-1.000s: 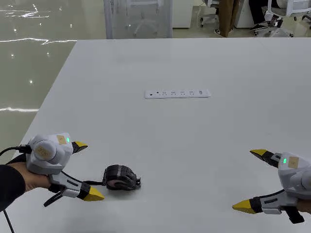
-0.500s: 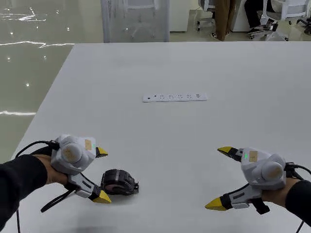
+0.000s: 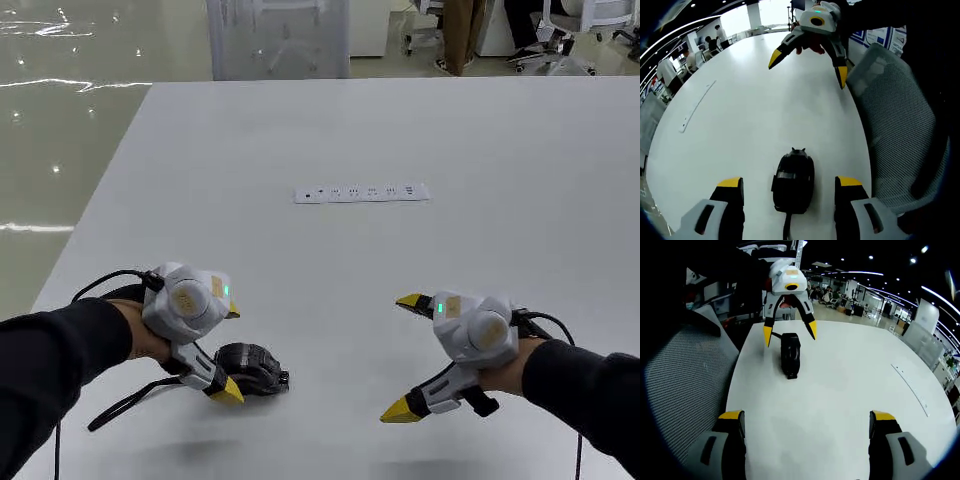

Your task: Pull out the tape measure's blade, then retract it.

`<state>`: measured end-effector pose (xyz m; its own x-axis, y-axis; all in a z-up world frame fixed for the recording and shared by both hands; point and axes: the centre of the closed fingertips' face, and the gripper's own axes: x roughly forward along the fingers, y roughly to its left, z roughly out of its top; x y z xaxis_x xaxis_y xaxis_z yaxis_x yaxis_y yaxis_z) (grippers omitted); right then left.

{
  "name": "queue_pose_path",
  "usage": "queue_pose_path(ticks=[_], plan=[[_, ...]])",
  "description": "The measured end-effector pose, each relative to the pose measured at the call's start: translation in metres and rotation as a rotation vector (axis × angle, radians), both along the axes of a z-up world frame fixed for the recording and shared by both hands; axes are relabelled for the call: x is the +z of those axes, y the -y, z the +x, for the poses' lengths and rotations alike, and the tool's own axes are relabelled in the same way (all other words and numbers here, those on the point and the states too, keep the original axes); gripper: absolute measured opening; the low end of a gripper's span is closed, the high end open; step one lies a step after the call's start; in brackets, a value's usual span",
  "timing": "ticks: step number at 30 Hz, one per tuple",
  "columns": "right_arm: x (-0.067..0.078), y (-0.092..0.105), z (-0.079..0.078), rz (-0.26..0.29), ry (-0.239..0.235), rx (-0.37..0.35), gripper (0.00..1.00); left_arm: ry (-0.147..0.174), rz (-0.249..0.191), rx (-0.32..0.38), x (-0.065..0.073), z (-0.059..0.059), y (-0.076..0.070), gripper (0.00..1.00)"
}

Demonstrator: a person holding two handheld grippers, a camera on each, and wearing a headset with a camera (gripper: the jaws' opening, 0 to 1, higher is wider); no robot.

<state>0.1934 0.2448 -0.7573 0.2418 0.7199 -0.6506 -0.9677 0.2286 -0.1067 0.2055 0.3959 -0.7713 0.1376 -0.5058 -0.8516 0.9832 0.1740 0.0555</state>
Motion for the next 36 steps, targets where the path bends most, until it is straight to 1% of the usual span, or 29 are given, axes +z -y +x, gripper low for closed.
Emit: queue_pose_path(ticks=[3,5,6,8,9,12,15,16,17,18,19,20,21,22,24,28,30,32,34,35,36], plan=[[-0.004,-0.015,0.0,0.01,-0.018,0.021,1.0,-0.012,0.013,-0.005,-0.007,-0.001,0.003,0.7],[-0.007,-0.025,0.001,0.012,-0.028,0.032,1.0,-0.017,0.029,-0.003,-0.012,0.0,0.003,0.69],[-0.009,-0.029,0.001,0.014,-0.032,0.036,1.0,-0.024,0.033,-0.007,-0.013,-0.001,0.003,0.67],[-0.012,-0.037,0.003,0.02,-0.042,0.036,0.98,-0.025,0.044,-0.008,-0.016,0.0,0.003,0.63],[-0.014,-0.042,0.004,0.024,-0.047,0.037,0.98,-0.035,0.045,-0.011,-0.018,-0.001,0.004,0.61],[-0.018,-0.055,0.006,0.027,-0.055,0.046,0.97,-0.035,0.056,-0.016,-0.024,0.0,0.004,0.58],[-0.021,-0.067,0.008,0.034,-0.065,0.053,0.94,-0.04,0.069,-0.027,-0.03,-0.003,0.006,0.54],[-0.021,-0.07,0.009,0.037,-0.066,0.054,0.94,-0.038,0.072,-0.029,-0.032,-0.002,0.005,0.54],[-0.022,-0.075,0.01,0.039,-0.066,0.058,0.93,-0.024,0.077,-0.031,-0.034,-0.001,0.006,0.52],[-0.023,-0.077,0.01,0.041,-0.071,0.06,0.92,-0.003,0.078,-0.035,-0.035,0.002,0.006,0.51],[-0.024,-0.081,0.01,0.043,-0.077,0.06,0.91,0.005,0.078,-0.042,-0.036,0.002,0.006,0.49],[-0.025,-0.083,0.01,0.045,-0.08,0.06,0.9,-0.021,0.065,-0.044,-0.037,-0.002,0.008,0.44],[-0.027,-0.084,0.01,0.045,-0.085,0.06,0.89,-0.055,0.053,-0.055,-0.038,-0.008,0.011,0.39],[-0.029,-0.086,0.011,0.043,-0.089,0.059,0.88,-0.027,0.058,-0.048,-0.039,-0.005,0.009,0.39],[-0.033,-0.089,0.011,0.039,-0.098,0.06,0.88,-0.032,0.037,-0.033,-0.038,-0.003,0.009,0.39],[-0.038,-0.092,0.009,0.025,-0.105,0.073,0.83,-0.03,0.036,-0.033,-0.038,-0.003,0.009,0.39],[-0.039,-0.096,0.008,0.029,-0.103,0.086,0.79,-0.032,0.035,-0.024,-0.038,-0.003,0.009,0.39],[-0.042,-0.1,0.006,0.022,-0.117,0.099,0.72,-0.037,0.032,-0.015,-0.038,-0.002,0.009,0.39],[-0.045,-0.104,0.006,0.015,-0.117,0.105,0.7,-0.049,0.027,0.0,-0.039,-0.002,0.009,0.4],[-0.046,-0.105,0.006,0.017,-0.128,0.105,0.69,-0.059,0.023,0.015,-0.039,-0.002,0.008,0.4],[-0.048,-0.106,0.005,0.01,-0.139,0.105,0.65,-0.057,0.017,0.012,-0.039,-0.002,0.008,0.4]])
